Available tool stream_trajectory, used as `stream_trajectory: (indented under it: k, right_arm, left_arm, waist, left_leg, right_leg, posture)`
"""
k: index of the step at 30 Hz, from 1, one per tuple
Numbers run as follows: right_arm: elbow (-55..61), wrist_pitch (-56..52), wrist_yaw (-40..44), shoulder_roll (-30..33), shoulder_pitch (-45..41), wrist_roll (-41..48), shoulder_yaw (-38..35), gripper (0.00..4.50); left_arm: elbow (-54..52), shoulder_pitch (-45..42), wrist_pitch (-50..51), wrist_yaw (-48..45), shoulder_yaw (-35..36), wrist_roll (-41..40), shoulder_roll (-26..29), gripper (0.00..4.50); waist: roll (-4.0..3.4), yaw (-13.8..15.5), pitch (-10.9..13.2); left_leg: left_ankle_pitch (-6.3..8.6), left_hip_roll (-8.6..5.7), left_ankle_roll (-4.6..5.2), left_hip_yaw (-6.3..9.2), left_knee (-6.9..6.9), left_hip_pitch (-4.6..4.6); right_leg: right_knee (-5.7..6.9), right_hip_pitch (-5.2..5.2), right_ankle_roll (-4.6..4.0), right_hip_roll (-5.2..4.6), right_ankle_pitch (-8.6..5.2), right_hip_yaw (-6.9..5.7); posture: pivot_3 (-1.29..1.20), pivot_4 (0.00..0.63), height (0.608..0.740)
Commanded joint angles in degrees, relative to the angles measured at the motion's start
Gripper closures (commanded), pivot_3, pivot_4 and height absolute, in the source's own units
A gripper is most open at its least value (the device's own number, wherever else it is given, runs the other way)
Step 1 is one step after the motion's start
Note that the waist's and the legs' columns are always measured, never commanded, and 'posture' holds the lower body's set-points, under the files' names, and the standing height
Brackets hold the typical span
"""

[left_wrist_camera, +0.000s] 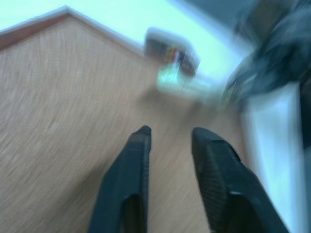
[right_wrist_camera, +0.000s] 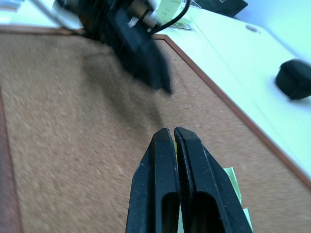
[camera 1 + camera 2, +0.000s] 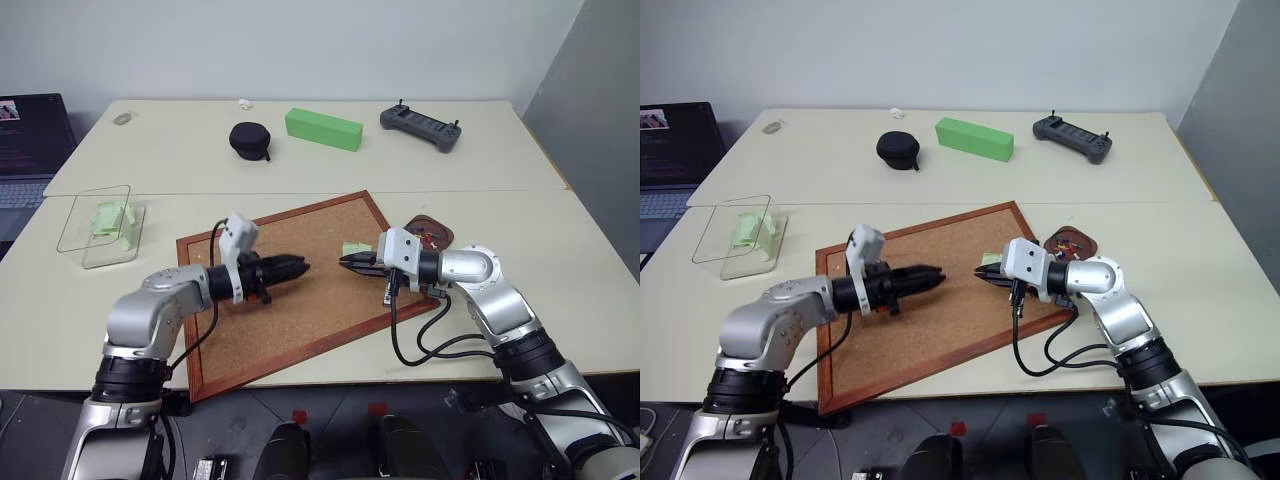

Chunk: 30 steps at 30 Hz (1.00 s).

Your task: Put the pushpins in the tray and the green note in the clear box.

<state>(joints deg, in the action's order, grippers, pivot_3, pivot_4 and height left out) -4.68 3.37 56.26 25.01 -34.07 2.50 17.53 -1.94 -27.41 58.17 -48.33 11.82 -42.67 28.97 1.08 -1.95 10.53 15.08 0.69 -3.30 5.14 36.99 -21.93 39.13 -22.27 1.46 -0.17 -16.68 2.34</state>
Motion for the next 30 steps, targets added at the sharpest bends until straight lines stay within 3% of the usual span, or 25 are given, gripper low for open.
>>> stream_trajectory:
  k: [1, 10, 20, 30]
  right_arm:
    - [2.2, 6.5, -1.0, 1.0, -1.4, -2.9, -0.1, 4.5]
    - [1.8, 21.8, -5.9, 2.1, -2.6, -10.4, 0.1, 4.5]
    - [2.2, 27.9, -6.2, 2.8, -2.2, -12.2, 1.8, 4.5]
    - [1.8, 29.4, -6.7, 2.6, -2.2, -12.5, 3.4, 4.5]
  left_arm:
    - [-1.3, -2.0, 12.5, 7.7, 7.7, -11.3, -3.5, 2.11]
    - [3.2, -3.8, 22.6, 25.2, 16.6, -21.1, -13.4, 0.2]
    - [6.5, -7.1, 23.3, 30.1, 17.5, -26.2, -16.0, 0.2]
    - [8.0, -8.2, 24.0, 27.3, 12.9, -26.8, -12.9, 0.2]
  waist:
    - [0.0, -0.2, 0.0]
    - [0.01, -0.1, 0.0]
    - [0.02, 0.0, 0.0]
    - [0.02, 0.0, 0.0]
  left_leg:
    - [0.0, 0.0, -0.01, -0.02, 0.0, 0.01]
    - [-0.15, 0.0, -0.28, 0.0, 0.02, 0.03]
    - [-0.19, -0.02, -0.35, -0.03, 0.02, 0.04]
    - [-0.21, -0.04, -0.38, -0.04, 0.01, 0.04]
  right_leg:
    - [0.0, 0.0, 0.0, -0.02, 0.0, 0.01]
    - [-0.01, 0.03, 0.01, -0.32, 0.01, 0.01]
    - [-0.01, 0.03, 0.01, -0.34, 0.01, 0.03]
    - [-0.03, 0.03, 0.01, -0.34, 0.01, 0.04]
  posture:
    - [0.0, 0.15, 0.74]
    - [0.0, 0.15, 0.74]
    - [0.0, 0.15, 0.74]
    - [0.0, 0.15, 0.74]
